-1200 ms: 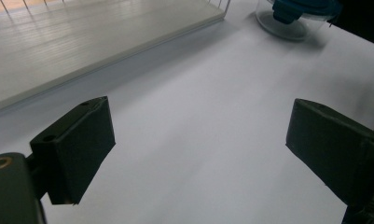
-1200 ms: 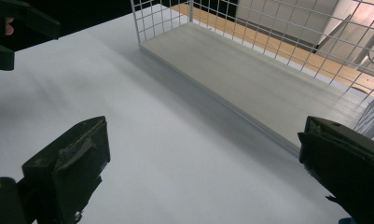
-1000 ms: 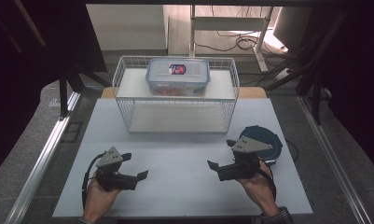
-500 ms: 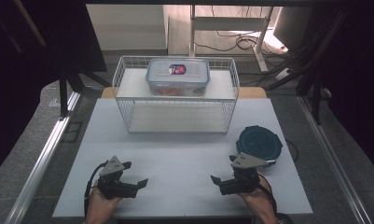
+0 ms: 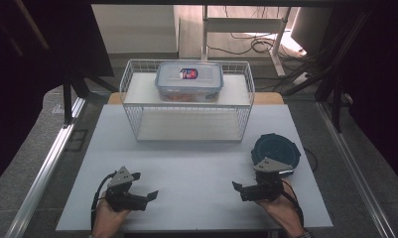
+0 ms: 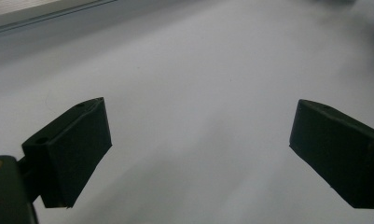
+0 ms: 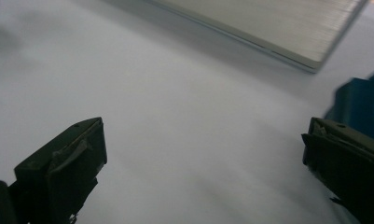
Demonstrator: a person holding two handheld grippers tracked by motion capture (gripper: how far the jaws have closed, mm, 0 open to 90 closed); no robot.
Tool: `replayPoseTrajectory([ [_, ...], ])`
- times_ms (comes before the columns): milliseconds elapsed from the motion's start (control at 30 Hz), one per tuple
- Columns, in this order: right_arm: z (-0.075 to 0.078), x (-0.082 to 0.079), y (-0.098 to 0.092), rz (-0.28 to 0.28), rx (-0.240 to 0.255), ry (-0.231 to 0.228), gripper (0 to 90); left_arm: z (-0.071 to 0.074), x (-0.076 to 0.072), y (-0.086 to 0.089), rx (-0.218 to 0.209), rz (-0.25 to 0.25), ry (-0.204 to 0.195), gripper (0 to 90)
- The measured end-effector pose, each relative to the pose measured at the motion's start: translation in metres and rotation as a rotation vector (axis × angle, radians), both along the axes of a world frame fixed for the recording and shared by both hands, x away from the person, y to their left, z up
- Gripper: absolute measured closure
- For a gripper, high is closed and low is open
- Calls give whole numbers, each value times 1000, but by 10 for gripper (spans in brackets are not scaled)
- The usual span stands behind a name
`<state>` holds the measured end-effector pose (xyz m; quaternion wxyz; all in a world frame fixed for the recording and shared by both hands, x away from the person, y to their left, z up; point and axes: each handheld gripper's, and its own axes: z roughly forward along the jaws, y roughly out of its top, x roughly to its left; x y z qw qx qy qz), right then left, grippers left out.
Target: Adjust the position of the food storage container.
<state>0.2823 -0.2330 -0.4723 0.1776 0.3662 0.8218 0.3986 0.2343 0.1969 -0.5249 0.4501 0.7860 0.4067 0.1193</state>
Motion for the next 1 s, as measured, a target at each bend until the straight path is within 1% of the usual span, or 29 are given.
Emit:
replayPoseTrajectory([
  [67,5,4,-8,-8,0,22,0,-1,1,0,-1,-3,4,48],
  [100,7,5,-11,-16,0,28,19,-1,1,0,-2,-3,6,48],
  [167,12,9,-20,-37,14,50,171,-1,1,0,-4,-3,9,48],
  [200,13,12,-26,-42,27,59,265,-1,1,0,-5,-3,12,49],
  [267,17,18,-38,-74,35,68,411,0,1,0,-11,-1,15,49],
  [300,17,18,-38,-74,35,68,411,0,1,0,-11,-1,15,49],
  [333,20,24,-52,-112,21,55,560,0,1,0,-20,-3,17,49],
  [400,23,29,-64,-150,9,45,661,0,2,0,-25,-5,20,49],
  [433,23,29,-64,-150,9,45,661,0,2,0,-25,-5,20,49],
  [467,25,33,-72,-179,13,35,710,-1,2,0,-26,-6,23,49],
  [500,29,42,-88,-230,8,18,816,-1,2,-1,-21,-7,23,49],
  [533,29,47,-95,-257,3,12,852,-1,2,-1,-20,-6,24,49],
  [600,29,57,-106,-295,7,9,892,-1,2,-1,-21,-6,23,49],
  [633,29,57,-106,-295,7,9,892,-1,2,-1,-21,-6,23,48],
  [667,28,69,-118,-352,-2,8,894,-1,2,-1,-20,-3,24,48],
  [800,22,86,-134,-429,-14,13,895,-1,3,1,-30,1,29,48],
  [833,22,86,-134,-429,-14,13,895,-1,3,1,-30,1,29,48],
  [867,18,92,-139,-454,-29,14,894,-1,3,1,-34,1,31,48],
  [967,17,96,-144,-466,-29,10,894,-2,3,2,-35,1,32,48],
  [1000,17,100,-146,-476,-48,13,894,-2,3,1,-35,1,33,48],
])
